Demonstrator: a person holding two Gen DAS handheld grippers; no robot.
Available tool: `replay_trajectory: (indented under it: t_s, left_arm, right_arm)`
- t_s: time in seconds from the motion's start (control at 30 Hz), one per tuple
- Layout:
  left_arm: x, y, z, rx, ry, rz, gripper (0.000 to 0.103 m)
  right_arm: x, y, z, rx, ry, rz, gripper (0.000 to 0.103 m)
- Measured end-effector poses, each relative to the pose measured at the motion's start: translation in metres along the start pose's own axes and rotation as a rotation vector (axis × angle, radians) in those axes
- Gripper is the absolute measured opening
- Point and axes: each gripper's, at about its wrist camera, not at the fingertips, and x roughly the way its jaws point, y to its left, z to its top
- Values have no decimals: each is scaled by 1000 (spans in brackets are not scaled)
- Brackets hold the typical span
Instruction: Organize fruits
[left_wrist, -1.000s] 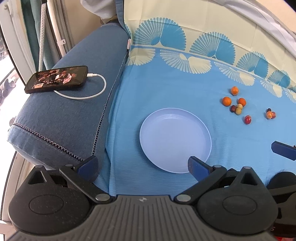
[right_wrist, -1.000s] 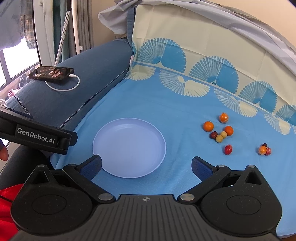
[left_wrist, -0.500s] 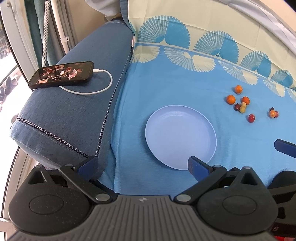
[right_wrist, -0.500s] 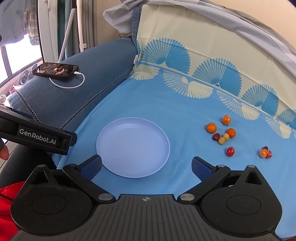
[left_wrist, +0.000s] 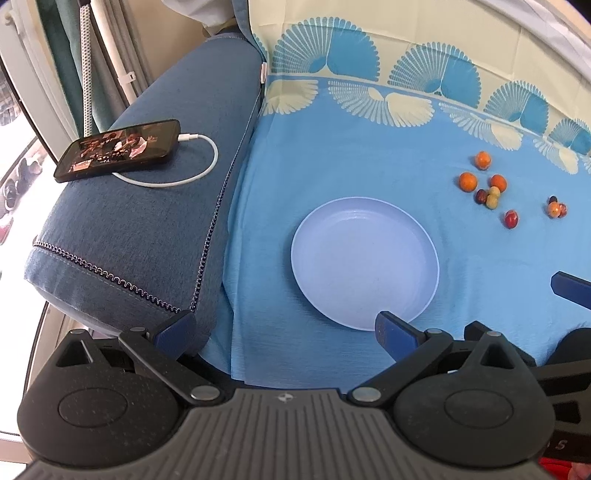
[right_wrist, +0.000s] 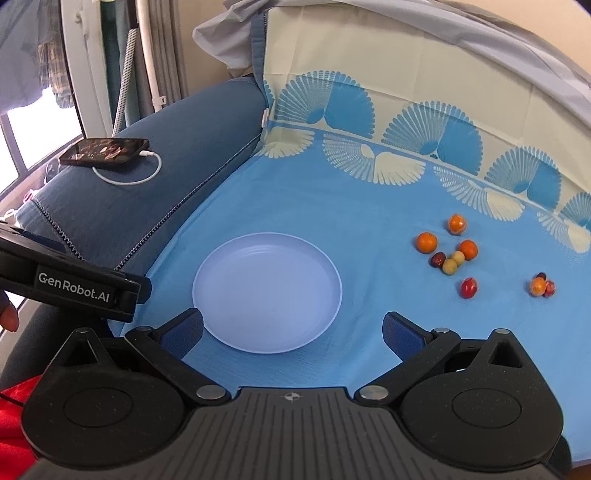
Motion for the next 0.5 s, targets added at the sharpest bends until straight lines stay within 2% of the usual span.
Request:
replay_trajectory:
  t_s: [0.13, 0.23, 0.4, 0.5]
  left_arm:
    - [3, -11, 4, 18, 10, 12, 103]
    - [5, -23, 8, 36, 15, 16, 103]
    - [14, -59, 22, 98, 37, -4, 103]
    - [25, -87, 35, 144, 43, -24, 103]
  right_arm:
    - [3, -16, -4, 54, -18, 0, 103]
    - [1, -36, -7, 109, -65, -38, 103]
    - [-1, -89, -15, 212, -159, -185, 103]
    - [3, -125, -23, 272, -182, -275, 103]
